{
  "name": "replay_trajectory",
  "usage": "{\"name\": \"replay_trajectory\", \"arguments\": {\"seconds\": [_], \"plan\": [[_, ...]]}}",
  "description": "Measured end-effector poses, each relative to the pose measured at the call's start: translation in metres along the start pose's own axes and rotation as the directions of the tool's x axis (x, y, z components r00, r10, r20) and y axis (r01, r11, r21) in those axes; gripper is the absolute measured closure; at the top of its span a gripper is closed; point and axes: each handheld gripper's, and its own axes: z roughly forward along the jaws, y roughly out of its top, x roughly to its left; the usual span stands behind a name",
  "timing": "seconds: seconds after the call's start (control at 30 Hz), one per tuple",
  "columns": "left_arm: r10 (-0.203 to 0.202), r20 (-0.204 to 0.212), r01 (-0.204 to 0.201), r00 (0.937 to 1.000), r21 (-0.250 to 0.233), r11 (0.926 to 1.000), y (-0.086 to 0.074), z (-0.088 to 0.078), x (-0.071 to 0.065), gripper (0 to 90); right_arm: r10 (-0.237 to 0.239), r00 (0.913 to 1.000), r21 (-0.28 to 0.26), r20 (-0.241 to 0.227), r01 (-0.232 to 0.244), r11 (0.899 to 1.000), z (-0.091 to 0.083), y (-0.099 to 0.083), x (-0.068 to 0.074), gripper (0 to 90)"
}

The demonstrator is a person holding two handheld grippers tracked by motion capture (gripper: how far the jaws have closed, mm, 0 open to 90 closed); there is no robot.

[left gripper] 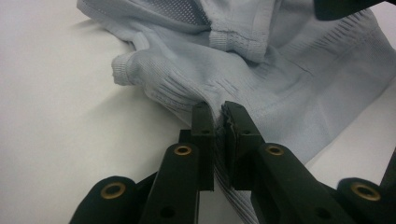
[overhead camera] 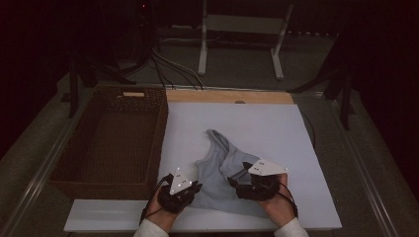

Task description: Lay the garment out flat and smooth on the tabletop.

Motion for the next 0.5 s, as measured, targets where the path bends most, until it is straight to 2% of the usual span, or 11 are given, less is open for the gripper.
{"name": "replay_trajectory", "arguments": {"seconds": [0.33, 0.5], "plan": [[0.001, 0.000, -0.001, 1.0000, -0.004, 1.0000, 0.000, 0.000, -0.001, 83.7, -0.031, 0.9995, 0.056, -0.010, 0.032, 0.998, 0.021, 0.002, 0.005, 36.7], [0.001, 0.000, -0.001, 1.0000, -0.004, 1.0000, 0.000, 0.000, -0.001, 83.7, -0.047, 0.9989, 0.086, -0.005, 0.047, 0.995, 0.029, 0.000, 0.005, 38.2]]}}
